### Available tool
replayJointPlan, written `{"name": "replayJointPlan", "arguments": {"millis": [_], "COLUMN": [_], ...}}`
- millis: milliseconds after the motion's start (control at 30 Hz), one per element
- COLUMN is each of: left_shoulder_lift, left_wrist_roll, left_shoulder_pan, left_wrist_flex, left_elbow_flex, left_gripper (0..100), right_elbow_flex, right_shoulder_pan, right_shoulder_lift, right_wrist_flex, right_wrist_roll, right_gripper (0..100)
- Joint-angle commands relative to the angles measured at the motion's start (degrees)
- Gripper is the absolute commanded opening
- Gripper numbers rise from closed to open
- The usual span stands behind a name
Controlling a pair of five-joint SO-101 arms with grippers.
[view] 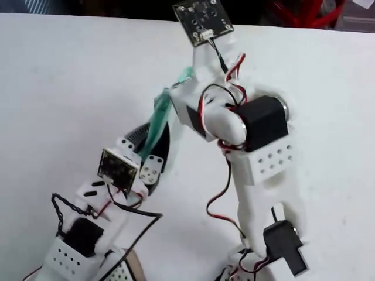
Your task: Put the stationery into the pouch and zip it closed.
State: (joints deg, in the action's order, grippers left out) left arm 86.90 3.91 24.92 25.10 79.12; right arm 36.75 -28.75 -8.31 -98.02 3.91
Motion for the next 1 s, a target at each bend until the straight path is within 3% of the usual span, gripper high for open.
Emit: {"name": "replayJointPlan", "arguments": {"millis": [0,133,300,433,667,967], "left_shoulder_lift": [-0.66,-0.66,-0.66,-0.66,-0.66,-0.66], "left_wrist_roll": [0.35,0.35,0.44,0.35,0.53,0.62], "left_shoulder_pan": [0.22,0.22,0.22,0.22,0.22,0.22], "left_wrist_flex": [-0.09,-0.09,-0.09,-0.09,-0.09,-0.09], "left_elbow_flex": [0.0,0.0,0.0,0.0,0.0,0.0], "left_gripper": [2,2,2,2,2,2], "right_elbow_flex": [-1.58,-1.23,-0.97,-1.41,-1.41,-0.88], "right_shoulder_pan": [2.24,0.92,-7.16,-8.4,-8.84,-8.84], "right_shoulder_lift": [-1.63,-2.59,-6.02,-5.49,-0.84,3.03], "right_wrist_flex": [1.63,0.48,-0.57,-0.48,-0.48,-0.13], "right_wrist_roll": [0.18,0.18,-0.53,-2.73,-2.73,-2.2], "right_gripper": [1.8,3.2,21.1,15.2,18.4,9.0]}}
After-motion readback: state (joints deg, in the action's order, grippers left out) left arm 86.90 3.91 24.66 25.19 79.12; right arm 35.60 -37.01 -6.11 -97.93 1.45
